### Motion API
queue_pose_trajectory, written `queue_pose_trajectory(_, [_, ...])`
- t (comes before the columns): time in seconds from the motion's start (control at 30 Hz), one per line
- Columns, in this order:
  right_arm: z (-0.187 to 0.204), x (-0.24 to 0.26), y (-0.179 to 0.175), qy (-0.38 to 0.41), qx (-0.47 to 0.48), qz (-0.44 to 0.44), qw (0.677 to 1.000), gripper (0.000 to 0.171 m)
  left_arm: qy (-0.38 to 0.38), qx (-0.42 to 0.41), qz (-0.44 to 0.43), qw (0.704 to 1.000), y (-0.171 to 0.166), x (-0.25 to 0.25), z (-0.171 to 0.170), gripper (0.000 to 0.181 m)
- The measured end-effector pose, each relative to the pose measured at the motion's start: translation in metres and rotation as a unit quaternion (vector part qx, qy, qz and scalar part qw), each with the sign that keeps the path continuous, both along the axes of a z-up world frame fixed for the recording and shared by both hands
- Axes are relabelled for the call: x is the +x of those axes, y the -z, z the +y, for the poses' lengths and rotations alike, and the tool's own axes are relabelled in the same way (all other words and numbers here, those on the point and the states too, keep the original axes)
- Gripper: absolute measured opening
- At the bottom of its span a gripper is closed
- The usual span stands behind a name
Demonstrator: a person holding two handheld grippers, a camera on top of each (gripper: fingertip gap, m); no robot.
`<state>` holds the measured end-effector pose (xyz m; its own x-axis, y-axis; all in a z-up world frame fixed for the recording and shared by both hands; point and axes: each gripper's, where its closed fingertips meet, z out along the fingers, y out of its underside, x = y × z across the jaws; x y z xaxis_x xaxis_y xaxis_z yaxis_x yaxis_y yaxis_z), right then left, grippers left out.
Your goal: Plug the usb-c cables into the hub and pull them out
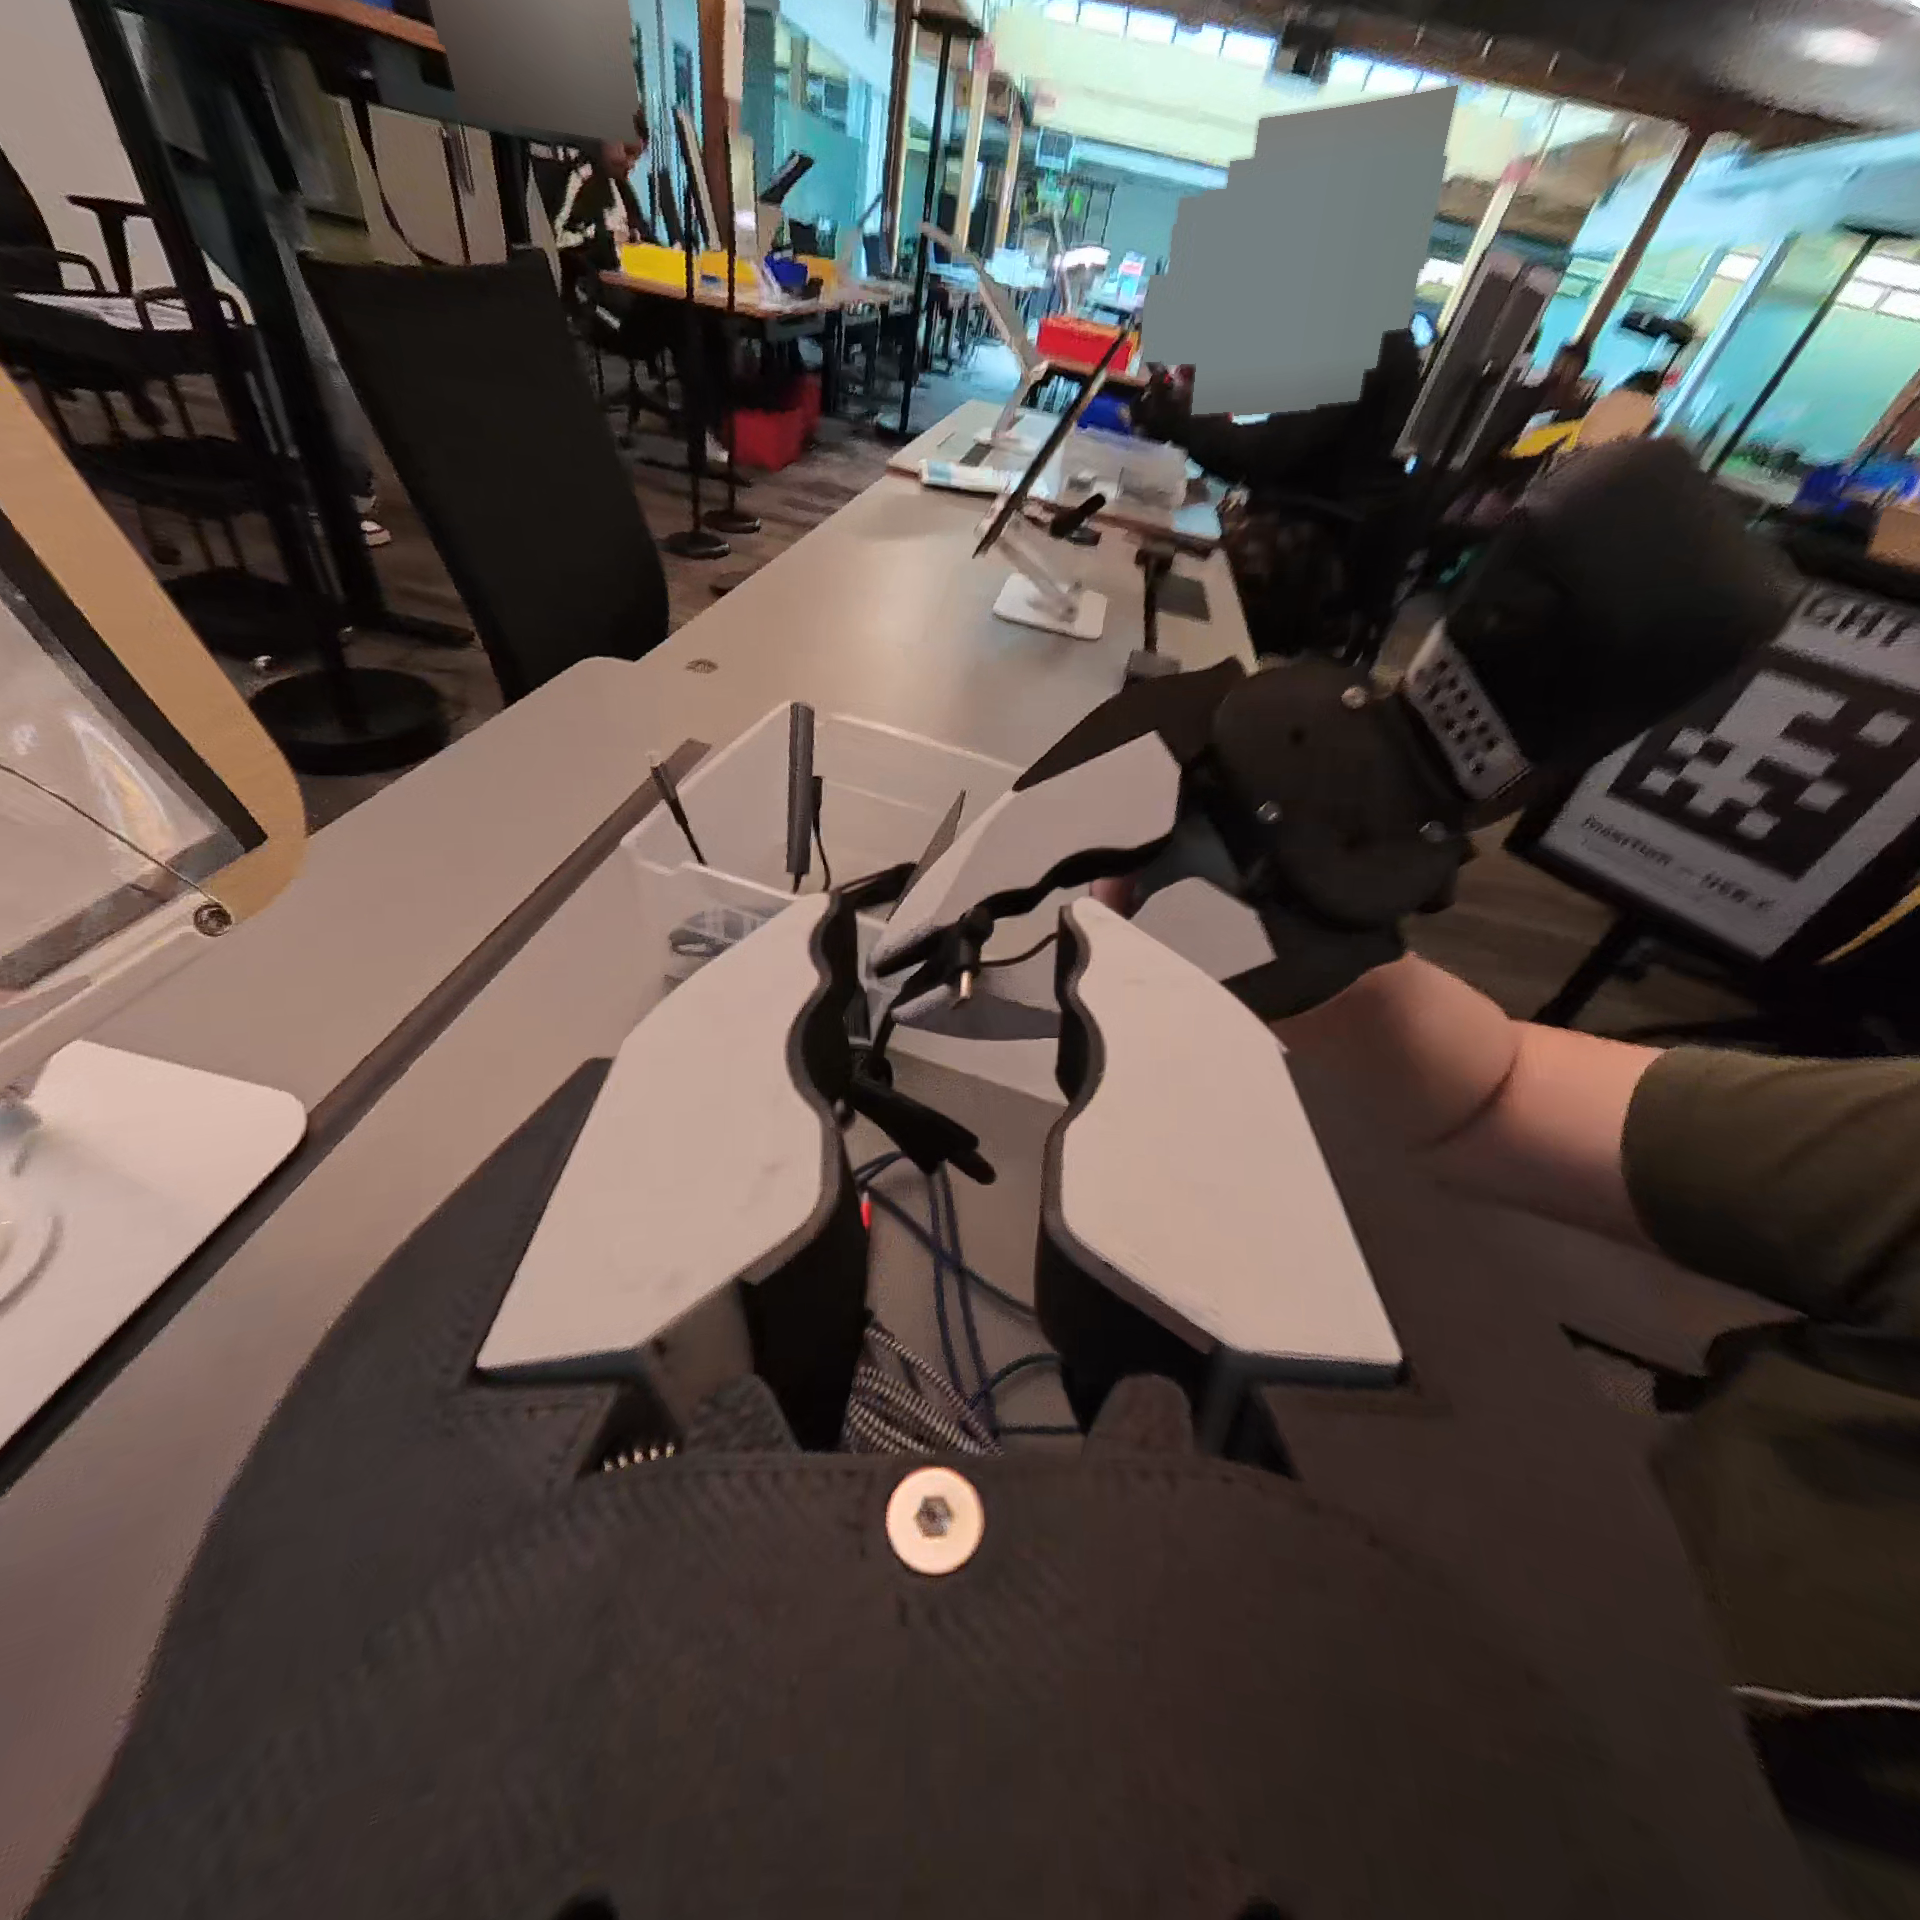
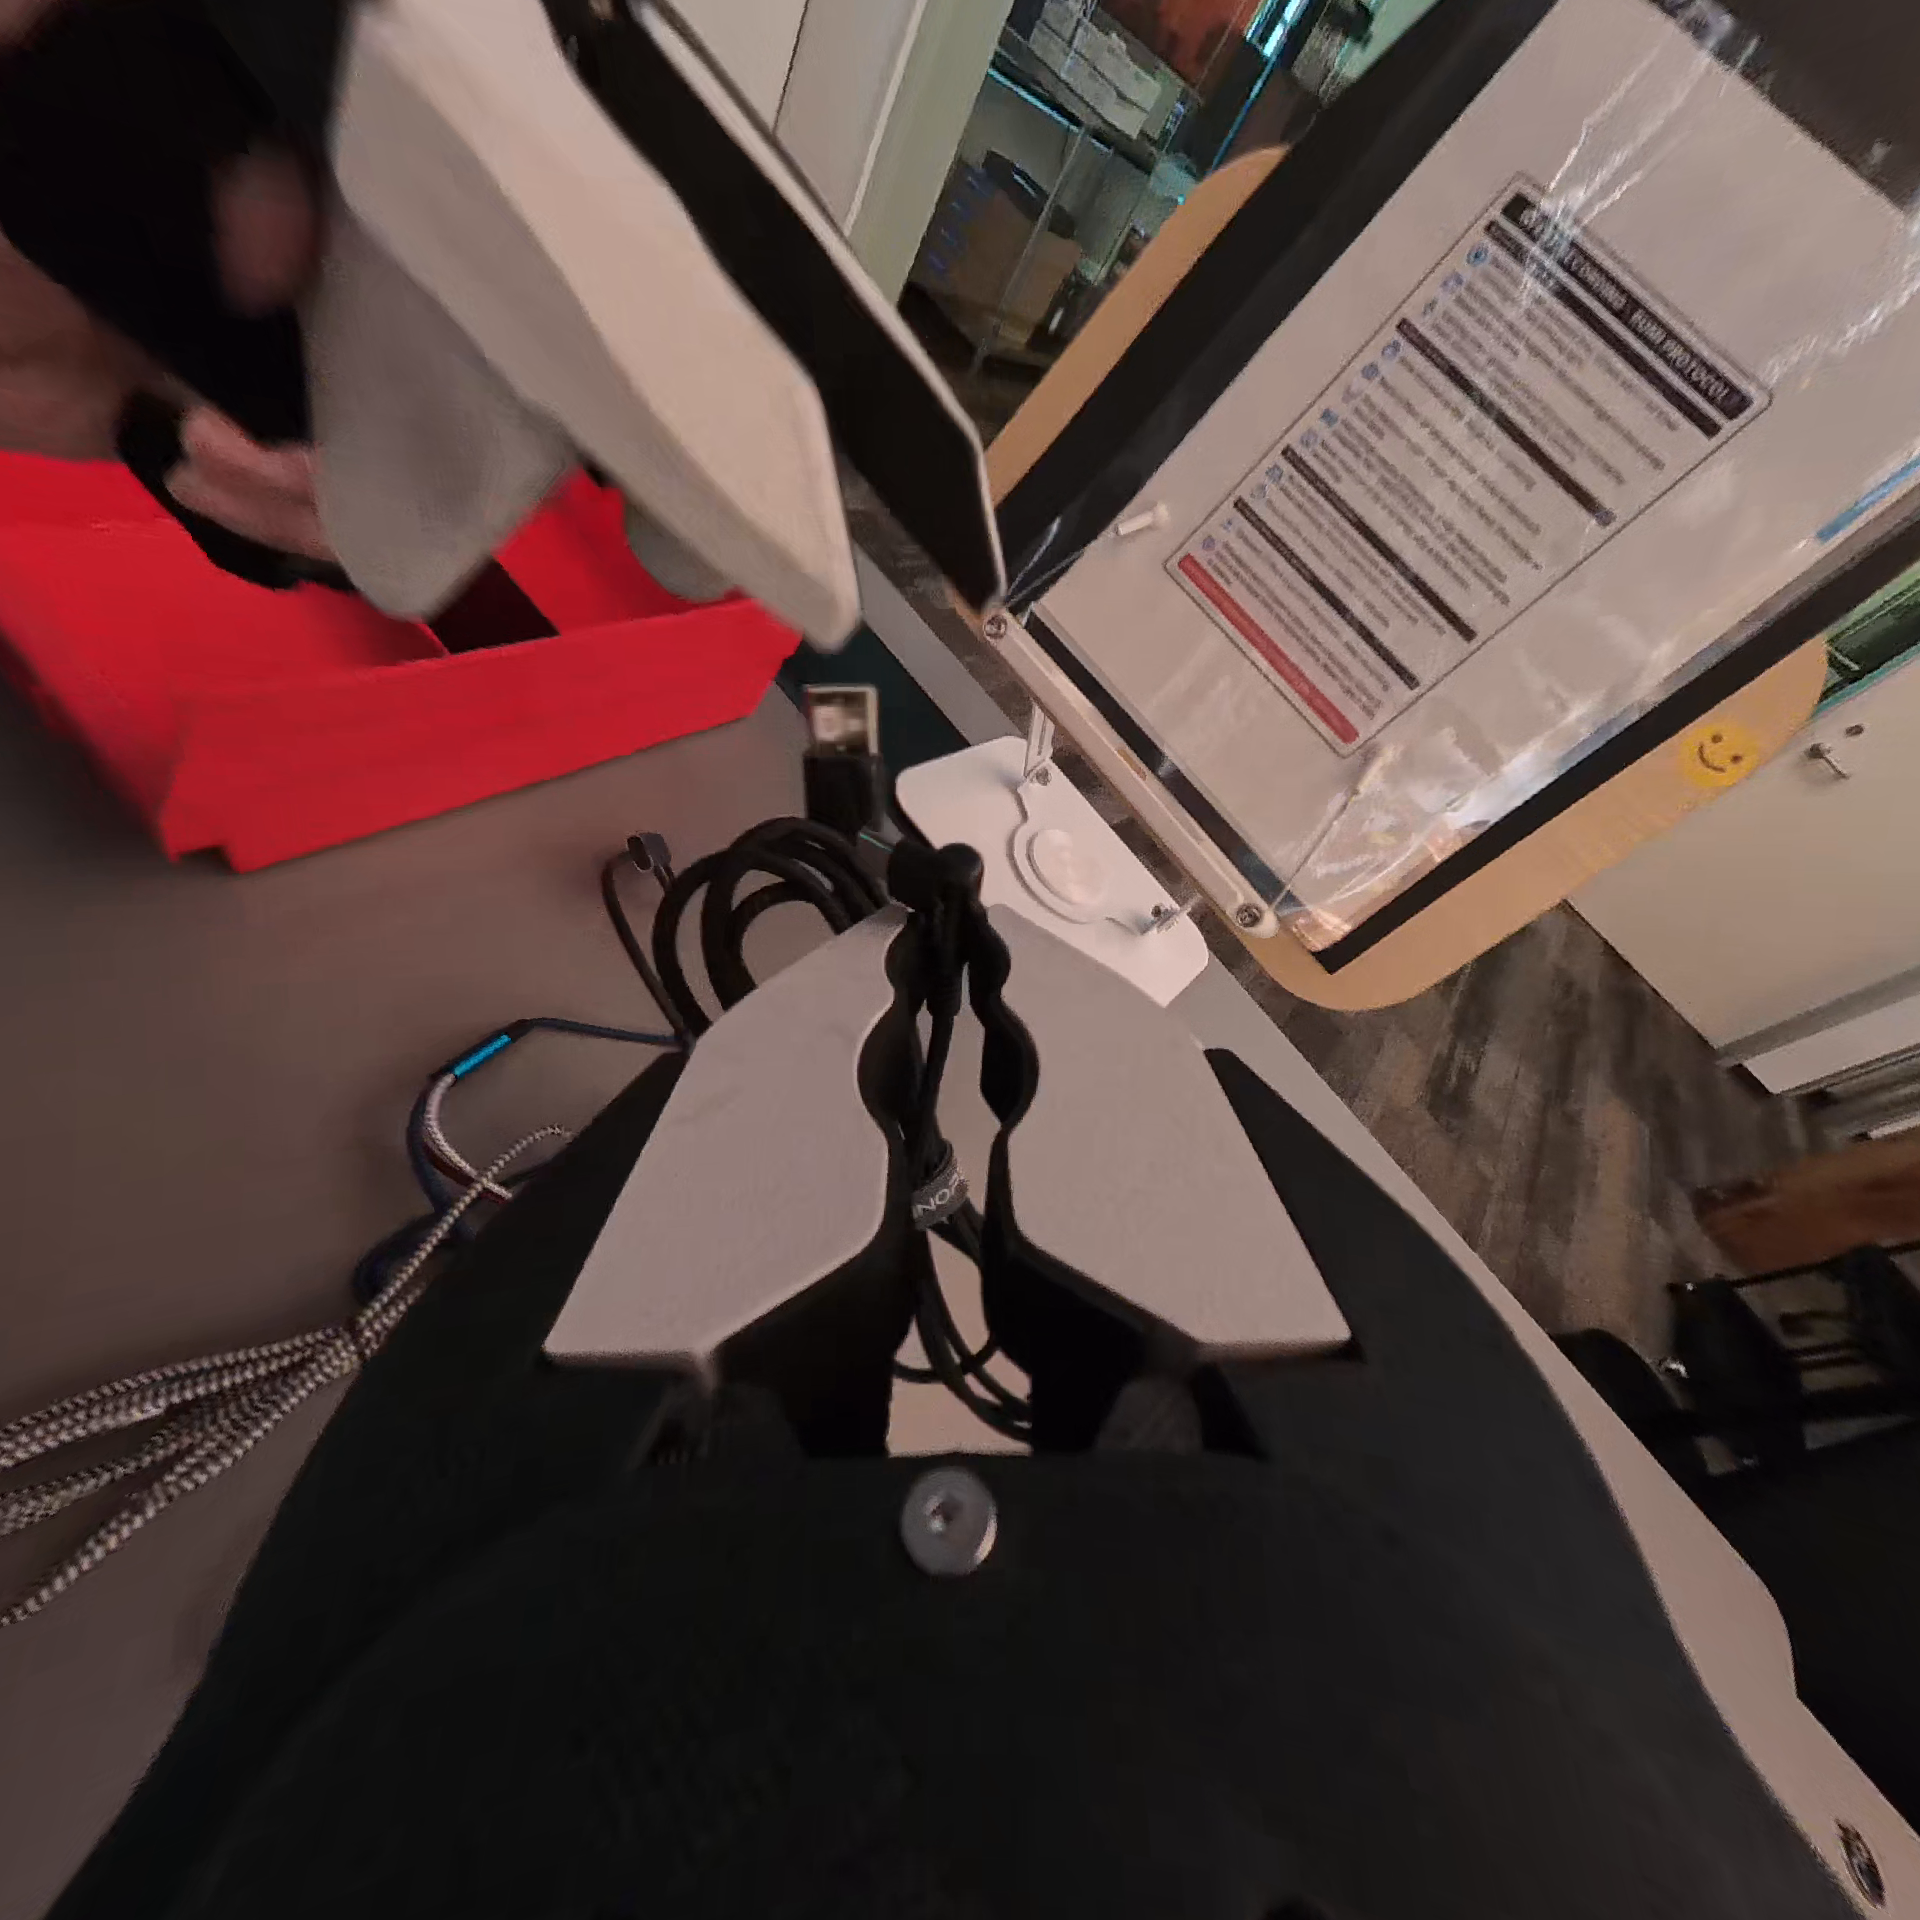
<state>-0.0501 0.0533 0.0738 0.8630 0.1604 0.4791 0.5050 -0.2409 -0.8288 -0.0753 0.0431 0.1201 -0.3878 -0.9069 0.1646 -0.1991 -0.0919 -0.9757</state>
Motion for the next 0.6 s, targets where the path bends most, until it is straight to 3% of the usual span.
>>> queue_pose_trajectory(0.2, [-0.004,-0.010,-0.006,-0.001,0.007,0.018,1.000,0.008,0.010,0.042,0.050,0.998,0.024,0.009,-0.009,0.032])
queue_pose_trajectory(0.37, [-0.003,-0.010,-0.005,-0.005,0.011,-0.003,1.000,0.008,0.048,0.047,0.043,0.997,0.027,0.009,-0.018,0.006])
queue_pose_trajectory(0.47, [-0.003,-0.018,-0.005,-0.055,0.026,-0.014,0.998,0.011,0.057,0.062,0.047,0.995,0.027,0.004,-0.018,0.006])
queue_pose_trajectory(0.57, [-0.007,-0.030,-0.006,-0.138,0.032,0.049,0.989,0.015,0.076,0.051,0.052,0.994,0.024,-0.001,-0.020,0.005])
queue_pose_trajectory(0.6, [-0.012,-0.036,-0.004,-0.183,0.019,0.080,0.980,0.031,0.084,0.040,0.050,0.994,0.022,-0.003,-0.022,0.005])
